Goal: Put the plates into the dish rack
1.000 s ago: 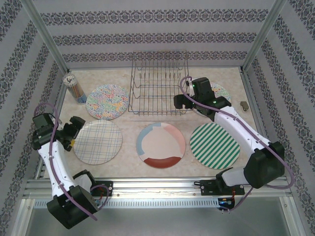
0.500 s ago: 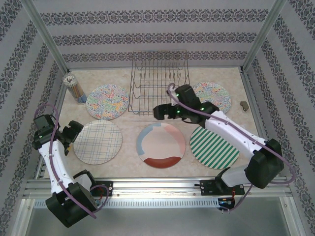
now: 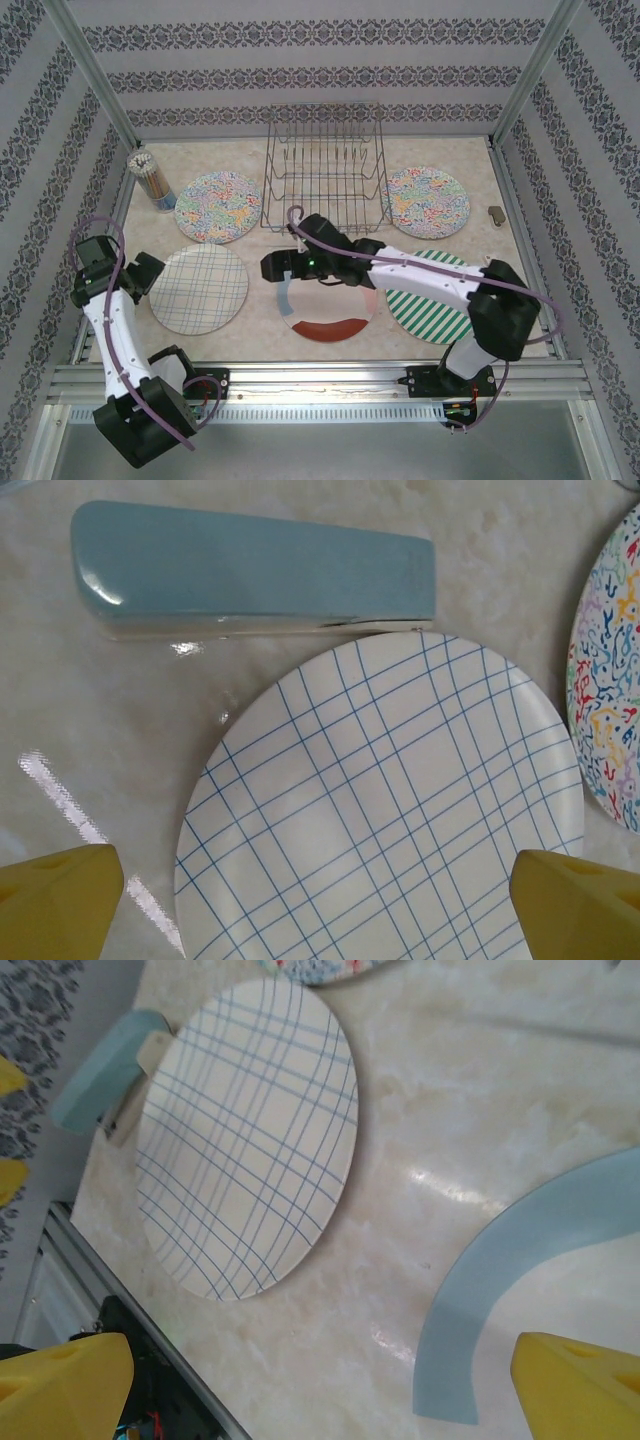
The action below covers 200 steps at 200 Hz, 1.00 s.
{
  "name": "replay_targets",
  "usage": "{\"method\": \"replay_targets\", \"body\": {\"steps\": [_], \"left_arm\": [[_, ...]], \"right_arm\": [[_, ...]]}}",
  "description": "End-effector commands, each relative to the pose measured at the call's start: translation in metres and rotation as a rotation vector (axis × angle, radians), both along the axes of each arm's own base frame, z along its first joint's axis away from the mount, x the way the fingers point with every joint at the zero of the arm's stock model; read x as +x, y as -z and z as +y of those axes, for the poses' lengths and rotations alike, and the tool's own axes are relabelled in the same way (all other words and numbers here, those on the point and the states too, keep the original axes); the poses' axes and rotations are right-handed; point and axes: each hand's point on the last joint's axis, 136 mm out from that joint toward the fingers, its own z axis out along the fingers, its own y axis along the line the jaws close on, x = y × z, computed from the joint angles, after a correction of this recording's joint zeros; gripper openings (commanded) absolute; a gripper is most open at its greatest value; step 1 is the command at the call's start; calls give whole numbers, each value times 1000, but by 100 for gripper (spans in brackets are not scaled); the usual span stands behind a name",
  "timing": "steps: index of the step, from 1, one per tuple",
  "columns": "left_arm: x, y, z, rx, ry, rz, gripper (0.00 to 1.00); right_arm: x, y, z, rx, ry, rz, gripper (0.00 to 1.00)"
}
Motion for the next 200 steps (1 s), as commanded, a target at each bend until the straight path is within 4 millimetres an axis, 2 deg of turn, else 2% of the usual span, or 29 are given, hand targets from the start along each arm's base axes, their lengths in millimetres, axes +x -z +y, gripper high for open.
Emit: {"method": "replay_targets", "body": {"steps": [1, 25, 66, 88, 117, 200], "left_arm": [[3, 9, 5, 28, -62, -40, 100], [9, 25, 3, 31, -60, -92, 100], [18, 31, 4, 59, -64, -194, 100], [27, 40, -1, 26, -19, -213, 100], [36, 42, 1, 36, 18, -231, 100], [40, 53, 6, 53, 22, -220, 100]], "right_arm": [[4, -12, 27, 60, 11, -5, 97], [-1, -12, 46, 67, -20, 1, 97], [0, -3, 69, 69, -30, 30, 96], [3, 6, 74, 40, -32, 34, 95], [9, 16, 80, 17, -31, 37, 95], [22, 39, 107, -8, -25, 75, 94]]}}
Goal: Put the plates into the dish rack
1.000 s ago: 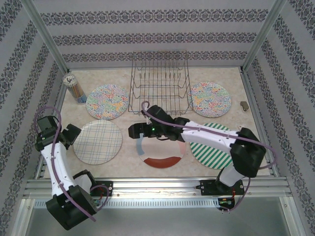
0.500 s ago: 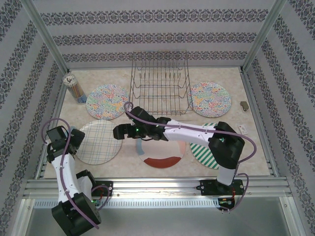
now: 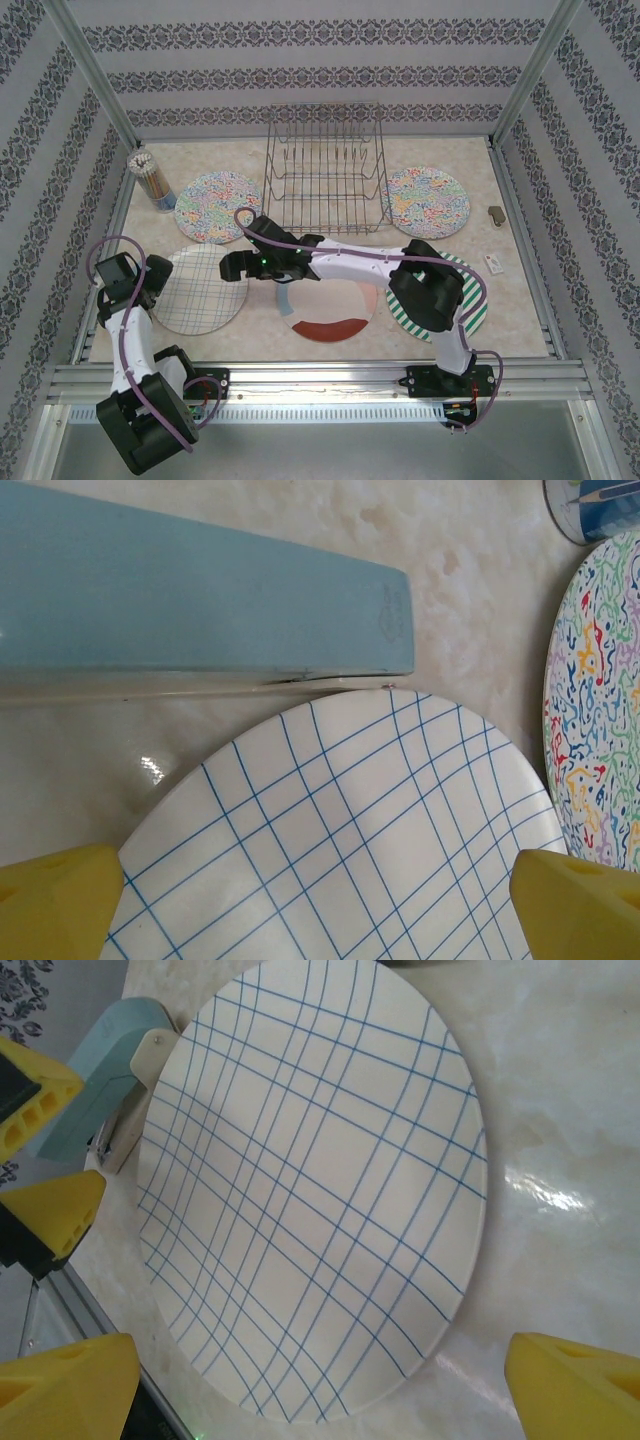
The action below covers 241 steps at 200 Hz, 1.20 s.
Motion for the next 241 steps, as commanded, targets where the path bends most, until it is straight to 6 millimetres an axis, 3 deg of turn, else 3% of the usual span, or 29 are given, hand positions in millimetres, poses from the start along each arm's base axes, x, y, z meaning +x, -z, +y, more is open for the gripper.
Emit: {"method": "replay_targets", "body": {"steps": [1, 108, 241], "left_arm": [[5, 3, 1, 31, 31, -12, 100], [8, 9, 4, 60, 25, -49, 100], [15, 16, -3, 36, 65, -82, 100]], "right_arm": [[-1, 3, 10, -6, -1, 15, 94], [3, 43, 16, -61, 11, 68, 96], [6, 52, 25, -50, -3, 98, 96]]}}
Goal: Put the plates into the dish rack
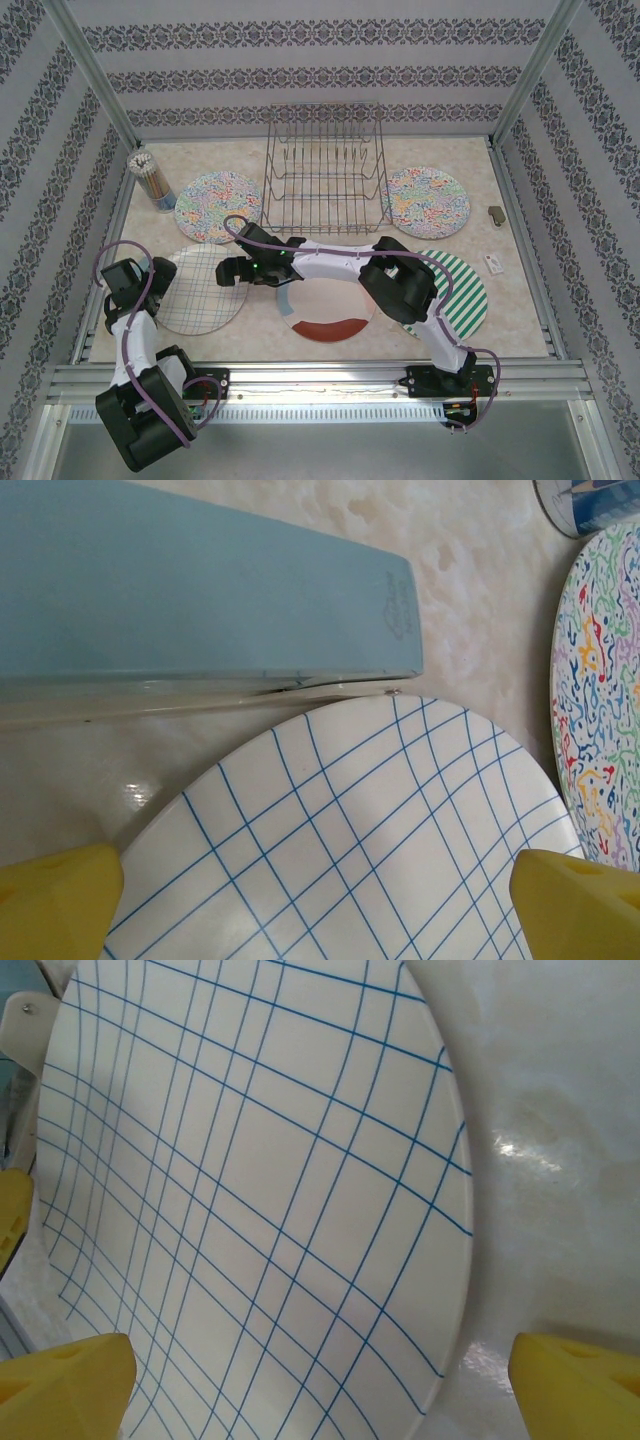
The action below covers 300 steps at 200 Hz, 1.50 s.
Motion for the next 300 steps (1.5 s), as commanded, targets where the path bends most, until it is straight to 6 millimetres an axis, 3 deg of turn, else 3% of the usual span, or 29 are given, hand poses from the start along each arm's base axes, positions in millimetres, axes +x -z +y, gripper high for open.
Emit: {"method": "replay_targets", "body": {"steps": [1, 93, 183, 300], "left_arm": [[7, -2, -2, 13, 36, -25, 100], [11, 2, -4, -12, 45, -22, 100], [11, 4, -8, -30, 54, -26, 100], [13, 9, -13, -59, 76, -25, 100]], "right_arm": [[0, -3, 8, 21, -5, 20, 96], [2, 8, 8, -1, 12, 51, 95], [0, 7, 21, 42, -21, 85, 89], [5, 1, 18, 69, -31, 76, 54]]}}
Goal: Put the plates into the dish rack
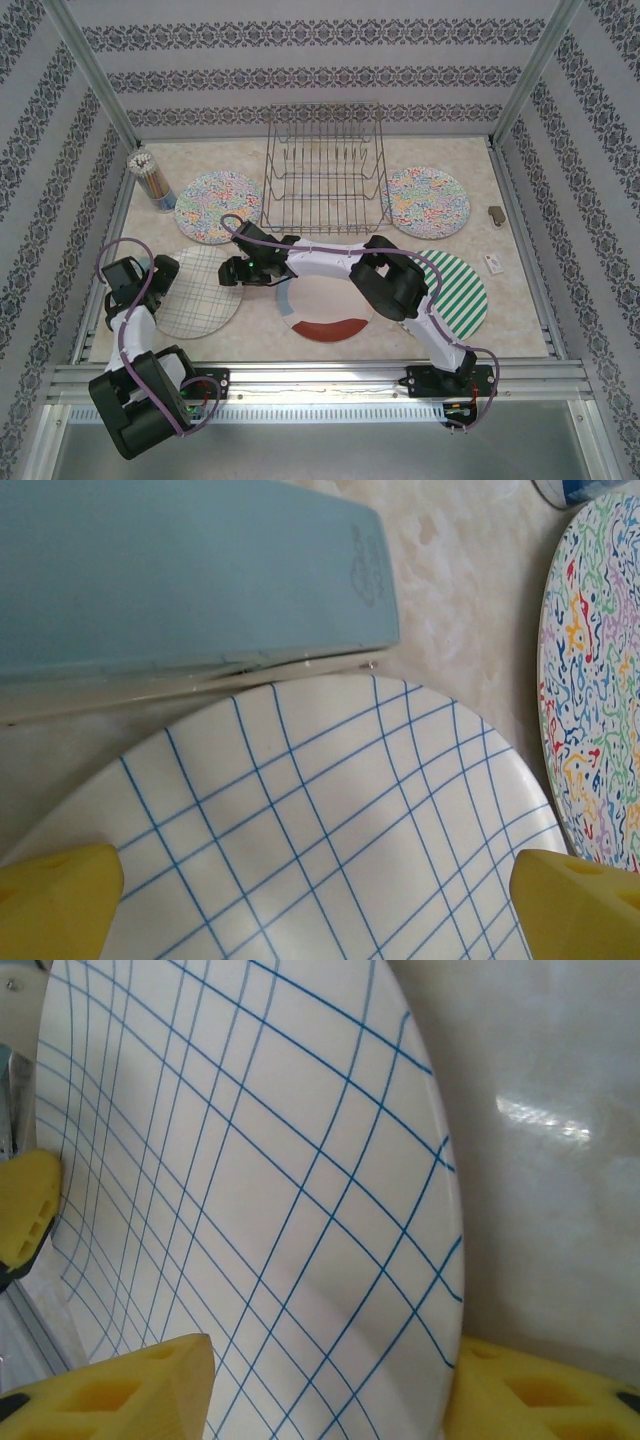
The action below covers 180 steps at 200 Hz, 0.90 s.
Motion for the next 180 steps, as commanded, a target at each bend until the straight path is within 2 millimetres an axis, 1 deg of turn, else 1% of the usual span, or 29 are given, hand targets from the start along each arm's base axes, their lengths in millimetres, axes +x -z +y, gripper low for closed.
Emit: {"method": "replay_targets", "body": {"steps": [1, 42, 66, 86, 109, 139, 153, 180], "left_arm": [[2, 2, -6, -10, 32, -8, 100], [2, 2, -7, -12, 37, -8, 100], [2, 2, -8, -13, 39, -8, 100], [2, 2, -8, -14, 40, -8, 100], [1, 1, -8, -11, 40, -6, 100], [-2, -15, -3, 32, 20, -17, 100], [-6, -22, 0, 56, 5, -14, 100], [-19, -30, 5, 93, -41, 15, 100]], "right_arm": [[7, -11, 3, 42, 0, -4, 54], [11, -12, 0, 47, 8, -7, 34], [15, -11, -2, 49, 15, -4, 32], [16, -8, -3, 44, 18, 1, 33], [17, -4, -5, 36, 24, 8, 39], [17, 0, -9, 26, 25, 10, 46], [17, 0, -10, 25, 25, 11, 47], [16, 1, -11, 22, 20, 13, 52]]}}
